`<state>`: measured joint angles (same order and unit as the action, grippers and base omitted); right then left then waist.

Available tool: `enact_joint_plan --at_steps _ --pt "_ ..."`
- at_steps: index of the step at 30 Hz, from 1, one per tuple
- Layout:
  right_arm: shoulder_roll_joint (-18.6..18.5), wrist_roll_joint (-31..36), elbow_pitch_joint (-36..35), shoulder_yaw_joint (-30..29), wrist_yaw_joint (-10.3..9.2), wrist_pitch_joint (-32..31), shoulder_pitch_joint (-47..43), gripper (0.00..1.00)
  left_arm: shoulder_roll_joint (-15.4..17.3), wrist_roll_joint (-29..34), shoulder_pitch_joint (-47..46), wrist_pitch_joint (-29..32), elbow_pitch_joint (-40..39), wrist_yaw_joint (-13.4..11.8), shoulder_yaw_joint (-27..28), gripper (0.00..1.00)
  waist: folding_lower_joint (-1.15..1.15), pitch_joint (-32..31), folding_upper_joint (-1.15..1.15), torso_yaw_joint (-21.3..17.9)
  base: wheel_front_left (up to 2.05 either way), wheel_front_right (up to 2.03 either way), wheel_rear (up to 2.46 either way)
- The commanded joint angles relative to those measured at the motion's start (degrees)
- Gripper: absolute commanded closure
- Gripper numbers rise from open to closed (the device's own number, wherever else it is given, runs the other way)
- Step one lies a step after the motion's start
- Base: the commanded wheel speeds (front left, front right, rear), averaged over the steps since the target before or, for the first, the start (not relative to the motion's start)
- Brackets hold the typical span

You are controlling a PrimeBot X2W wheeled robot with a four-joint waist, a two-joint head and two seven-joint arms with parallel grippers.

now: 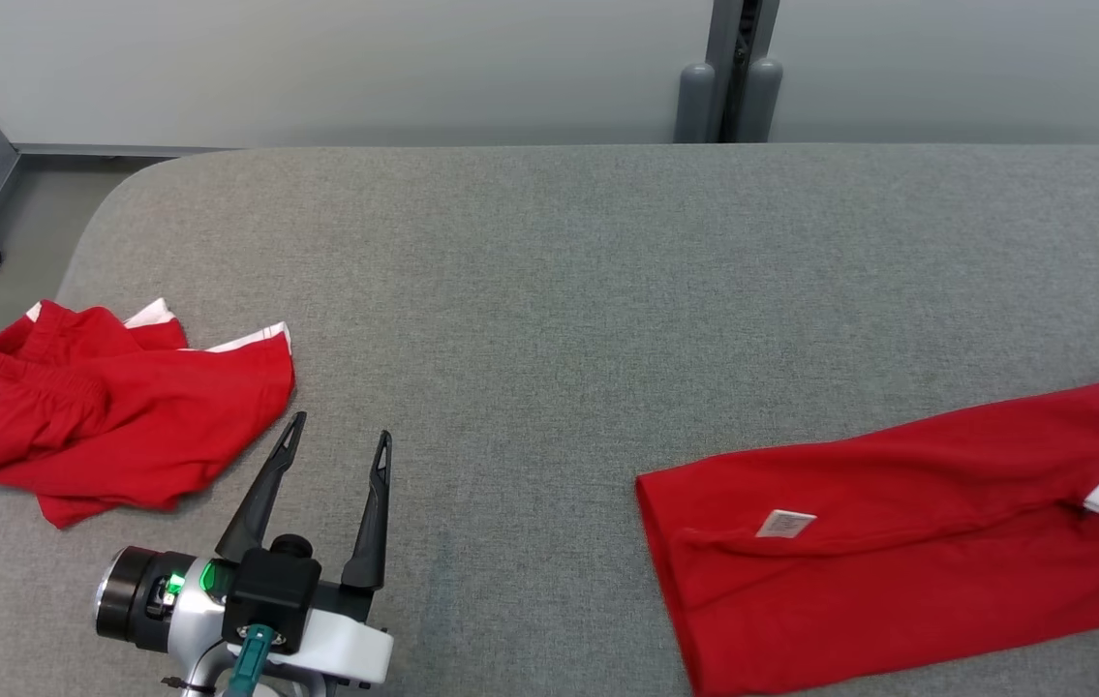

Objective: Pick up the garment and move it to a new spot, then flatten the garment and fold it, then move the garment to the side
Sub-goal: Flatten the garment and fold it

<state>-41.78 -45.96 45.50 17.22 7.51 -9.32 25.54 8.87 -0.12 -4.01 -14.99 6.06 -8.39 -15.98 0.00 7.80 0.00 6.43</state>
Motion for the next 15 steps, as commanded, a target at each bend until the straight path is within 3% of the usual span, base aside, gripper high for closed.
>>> enact_joint_plan --at_steps 1,10,15 --pt "-1.86 1.23 1.25 -0.65 -0.03 0.29 1.31 1.0 0.25 -0.46 -0.83 -0.18 0.09 0.04 0.02 0.0 0.0 0.23 0.0 0.4 0.0 0.0 0.0" --pt "-2.12 4.24 3.05 -0.95 -0.04 -0.78 4.62 1.0 0.16 -0.87 -1.17 -0.18 0.48 -0.25 0.91 0.0 0.0 0.45 0.0 0.66 0.0 0.0 0.0" --pt "-0.85 3.37 -0.77 0.78 -0.04 -3.24 2.03 1.0 -0.29 -1.37 0.15 -0.18 0.49 -0.49 1.98 0.0 0.0 -0.79 0.0 -0.47 0.0 0.0 0.0"
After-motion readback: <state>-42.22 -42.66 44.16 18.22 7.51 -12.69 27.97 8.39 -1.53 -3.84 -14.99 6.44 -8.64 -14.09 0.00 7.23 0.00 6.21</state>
